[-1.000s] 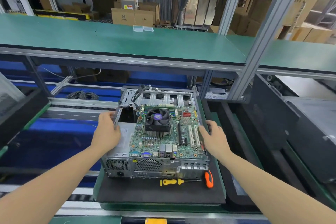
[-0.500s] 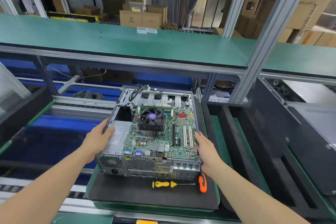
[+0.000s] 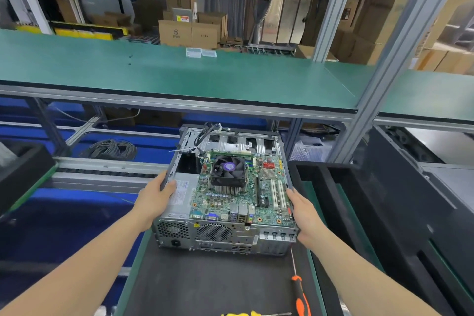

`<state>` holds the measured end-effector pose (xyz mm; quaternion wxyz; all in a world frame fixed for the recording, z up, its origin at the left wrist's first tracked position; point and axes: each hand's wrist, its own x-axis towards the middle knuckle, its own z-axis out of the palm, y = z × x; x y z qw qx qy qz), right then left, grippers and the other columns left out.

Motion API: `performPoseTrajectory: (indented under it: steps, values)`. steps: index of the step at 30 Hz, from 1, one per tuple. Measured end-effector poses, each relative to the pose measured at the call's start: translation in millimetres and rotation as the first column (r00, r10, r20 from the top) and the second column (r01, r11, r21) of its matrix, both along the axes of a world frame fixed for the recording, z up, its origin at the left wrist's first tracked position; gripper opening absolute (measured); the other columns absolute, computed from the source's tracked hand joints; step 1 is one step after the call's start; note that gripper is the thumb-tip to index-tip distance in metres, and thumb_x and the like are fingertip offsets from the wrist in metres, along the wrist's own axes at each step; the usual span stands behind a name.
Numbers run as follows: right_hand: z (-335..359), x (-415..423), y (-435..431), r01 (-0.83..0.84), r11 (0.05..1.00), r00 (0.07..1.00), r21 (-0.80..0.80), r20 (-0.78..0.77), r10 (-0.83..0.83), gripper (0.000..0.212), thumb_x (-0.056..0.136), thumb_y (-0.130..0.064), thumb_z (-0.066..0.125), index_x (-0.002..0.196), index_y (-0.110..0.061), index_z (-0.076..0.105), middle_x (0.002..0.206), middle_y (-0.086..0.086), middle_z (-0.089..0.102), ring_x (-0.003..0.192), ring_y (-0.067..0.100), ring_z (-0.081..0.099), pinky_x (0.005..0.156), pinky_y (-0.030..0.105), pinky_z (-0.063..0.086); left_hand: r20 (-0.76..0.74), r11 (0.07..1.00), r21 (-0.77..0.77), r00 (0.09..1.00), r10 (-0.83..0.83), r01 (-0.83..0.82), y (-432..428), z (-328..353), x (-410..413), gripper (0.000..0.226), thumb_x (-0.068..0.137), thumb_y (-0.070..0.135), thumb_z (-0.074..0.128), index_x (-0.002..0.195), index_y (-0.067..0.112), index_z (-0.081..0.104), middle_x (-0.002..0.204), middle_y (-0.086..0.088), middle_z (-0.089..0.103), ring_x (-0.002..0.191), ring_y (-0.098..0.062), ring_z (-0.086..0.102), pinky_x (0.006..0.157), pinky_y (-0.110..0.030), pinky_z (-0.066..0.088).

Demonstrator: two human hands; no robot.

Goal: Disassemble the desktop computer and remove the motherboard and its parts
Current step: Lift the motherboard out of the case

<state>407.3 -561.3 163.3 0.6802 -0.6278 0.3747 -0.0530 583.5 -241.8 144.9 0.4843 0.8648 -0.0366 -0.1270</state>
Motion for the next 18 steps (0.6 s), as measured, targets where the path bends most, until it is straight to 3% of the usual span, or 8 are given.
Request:
performPoseTrajectory:
  steps: [2, 4, 8, 13, 14, 16, 18]
  values:
    - [1.0, 11.5, -7.3, 0.007, 1.0, 1.0, 0.001, -0.011, -0.007, 0.056, 0.102, -0.054, 0.051, 0.155, -0.043, 0.036, 0.161, -0.019, 0.033, 0.135, 0.014, 0.043, 0.119, 0.051, 0.02, 0.008, 1.0, -0.01, 1.0, -0.001, 0.002, -8.0, -0.9, 13.4, 0.041, 0.108, 0.043, 0.047, 0.147, 0.031, 0.05, 0.123, -0.013, 0.067, 0.098, -0.029, 0.061, 0.075, -0.039, 0.045]
    - [1.0, 22.5, -16.1, 0.016, 1.0, 1.0, -0.001, -0.021, -0.016, 0.057, 0.101, -0.054, 0.053, 0.155, -0.043, 0.037, 0.161, -0.018, 0.033, 0.134, 0.013, 0.043, 0.121, 0.053, 0.02, 0.02, 0.999, -0.033, 1.0, -0.005, 0.005, -16.6, -0.4, 24.4, 0.045, 0.108, 0.042, 0.047, 0.152, 0.032, 0.046, 0.127, -0.005, 0.067, 0.104, -0.025, 0.06, 0.076, -0.034, 0.045]
    - [-0.9, 42.4, -33.1, 0.017, 1.0, 0.999, 0.002, -0.05, -0.017, 0.057, 0.101, -0.056, 0.053, 0.154, -0.044, 0.038, 0.162, -0.018, 0.032, 0.142, 0.014, 0.039, 0.122, 0.056, 0.018, 0.027, 0.998, -0.054, 0.999, -0.018, 0.019, -31.6, 0.1, 41.9, 0.053, 0.108, 0.042, 0.046, 0.159, 0.034, 0.034, 0.133, 0.012, 0.057, 0.112, -0.019, 0.055, 0.088, -0.039, 0.046]
    - [-4.5, 53.5, -44.5, 0.011, 1.0, 0.996, -0.012, -0.09, -0.012, 0.056, 0.1, -0.054, 0.056, 0.153, -0.043, 0.041, 0.16, -0.019, 0.034, 0.147, 0.017, 0.035, 0.123, 0.055, 0.02, 0.048, 0.999, -0.035, 0.998, -0.027, 0.029, -39.3, 0.3, 49.8, 0.051, 0.108, 0.04, 0.047, 0.158, 0.039, 0.035, 0.132, 0.009, 0.061, 0.119, -0.023, 0.057, 0.09, -0.04, 0.047]
    - [-2.7, 55.5, -45.4, 0.03, 0.998, 0.996, -0.057, -0.083, -0.034, 0.054, 0.1, -0.049, 0.058, 0.151, -0.039, 0.045, 0.158, -0.015, 0.039, 0.144, 0.019, 0.04, 0.122, 0.053, 0.025, 0.064, 1.0, -0.009, 0.998, -0.02, 0.02, -40.2, 1.4, 48.4, 0.055, 0.107, 0.039, 0.049, 0.159, 0.034, 0.033, 0.138, 0.005, 0.06, 0.125, -0.026, 0.057, 0.096, -0.043, 0.048]
    - [7.8, 61.7, -45.3, 0.093, 0.947, 0.994, -0.306, -0.018, -0.103, 0.048, 0.098, -0.037, 0.06, 0.145, -0.028, 0.056, 0.149, -0.005, 0.055, 0.131, 0.019, 0.052, 0.113, 0.041, 0.038, 0.195, 0.996, 0.081, 0.981, 0.004, -0.021, -43.2, 6.7, 44.1, 0.062, 0.104, 0.032, 0.056, 0.161, 0.023, 0.032, 0.15, -0.003, 0.055, 0.128, -0.03, 0.058, 0.104, -0.047, 0.047]
    - [29.0, 70.6, -38.5, 0.11, 0.781, 0.994, -0.615, 0.065, -0.089, 0.045, 0.094, -0.034, 0.061, 0.138, -0.024, 0.061, 0.136, -0.006, 0.064, 0.123, 0.014, 0.057, 0.101, 0.032, 0.041, 0.463, 0.991, 0.112, 0.886, 0.007, -0.067, -50.4, 19.3, 36.3, 0.06, 0.094, 0.023, 0.064, 0.151, 0.019, 0.043, 0.141, -0.001, 0.06, 0.119, -0.027, 0.061, 0.102, -0.047, 0.047]
